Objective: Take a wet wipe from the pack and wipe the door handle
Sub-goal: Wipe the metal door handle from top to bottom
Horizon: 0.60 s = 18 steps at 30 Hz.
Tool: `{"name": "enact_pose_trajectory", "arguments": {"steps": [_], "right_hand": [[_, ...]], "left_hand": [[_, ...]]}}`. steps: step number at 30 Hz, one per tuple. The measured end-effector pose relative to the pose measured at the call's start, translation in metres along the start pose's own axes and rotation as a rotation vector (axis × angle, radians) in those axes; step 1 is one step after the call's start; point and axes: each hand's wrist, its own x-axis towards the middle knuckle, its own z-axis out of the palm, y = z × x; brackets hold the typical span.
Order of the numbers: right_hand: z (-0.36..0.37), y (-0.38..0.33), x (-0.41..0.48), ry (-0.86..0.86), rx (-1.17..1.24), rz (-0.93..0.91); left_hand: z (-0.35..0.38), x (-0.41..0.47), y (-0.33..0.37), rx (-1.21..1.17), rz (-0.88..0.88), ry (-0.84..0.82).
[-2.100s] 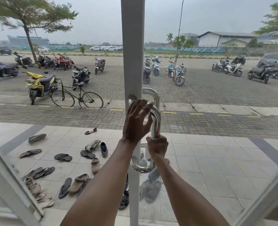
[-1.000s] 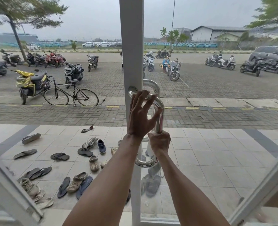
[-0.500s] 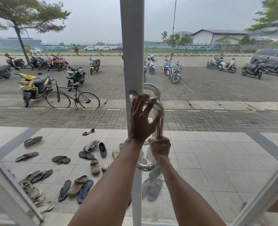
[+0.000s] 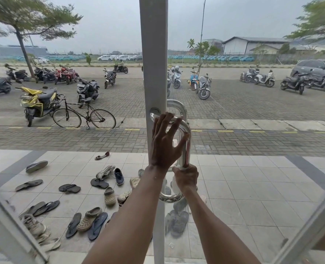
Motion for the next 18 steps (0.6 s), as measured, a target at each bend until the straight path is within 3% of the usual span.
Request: {"name": "enact_pose_trajectory", "arguments": {"steps": [18], "right_hand": [[0.003, 0.024, -0.005, 0.009, -0.009, 0.023]], "left_hand": [[0.007, -0.006, 0.003, -0.007, -0.004, 0.063]]}}
